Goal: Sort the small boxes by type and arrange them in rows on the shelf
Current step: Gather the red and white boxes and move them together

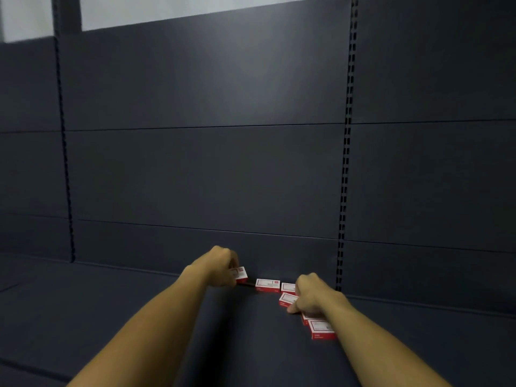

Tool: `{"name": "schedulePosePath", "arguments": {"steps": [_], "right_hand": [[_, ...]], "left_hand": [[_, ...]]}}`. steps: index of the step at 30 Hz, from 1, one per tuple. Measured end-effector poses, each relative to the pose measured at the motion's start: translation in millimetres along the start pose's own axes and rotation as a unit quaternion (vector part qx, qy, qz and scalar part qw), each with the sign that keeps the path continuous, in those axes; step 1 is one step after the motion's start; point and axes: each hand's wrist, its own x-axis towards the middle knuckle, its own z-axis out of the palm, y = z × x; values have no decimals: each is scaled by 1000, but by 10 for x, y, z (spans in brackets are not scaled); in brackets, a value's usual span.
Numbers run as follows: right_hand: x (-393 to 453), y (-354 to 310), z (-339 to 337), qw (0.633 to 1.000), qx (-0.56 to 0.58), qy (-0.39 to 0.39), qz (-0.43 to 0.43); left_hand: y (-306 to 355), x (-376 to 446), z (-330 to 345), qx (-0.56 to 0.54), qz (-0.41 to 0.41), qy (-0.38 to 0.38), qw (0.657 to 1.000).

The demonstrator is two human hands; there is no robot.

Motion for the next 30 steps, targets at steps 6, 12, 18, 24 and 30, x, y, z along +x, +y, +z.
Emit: {"name": "schedulePosePath", "arguments": {"steps": [6,12,18,24,30], "right_hand": [[-45,-168,10,999,-23,44,16],[-106,-224,-52,992,-42,115,-9],[-358,-46,-179,986,-52,156,3],[-864,323,-270,977,-75,182,82],[-1436,751,-370,967,-101,183,148]], "left_hand": [[-101,-76,11,-6,13,6,1000],[-89,-101,-22,-19,21,28,999],[92,-44,39,-13,72,16,997],[608,-36,235,-25,161,28,986],[1195,-27,449,-54,216,24,975]]}}
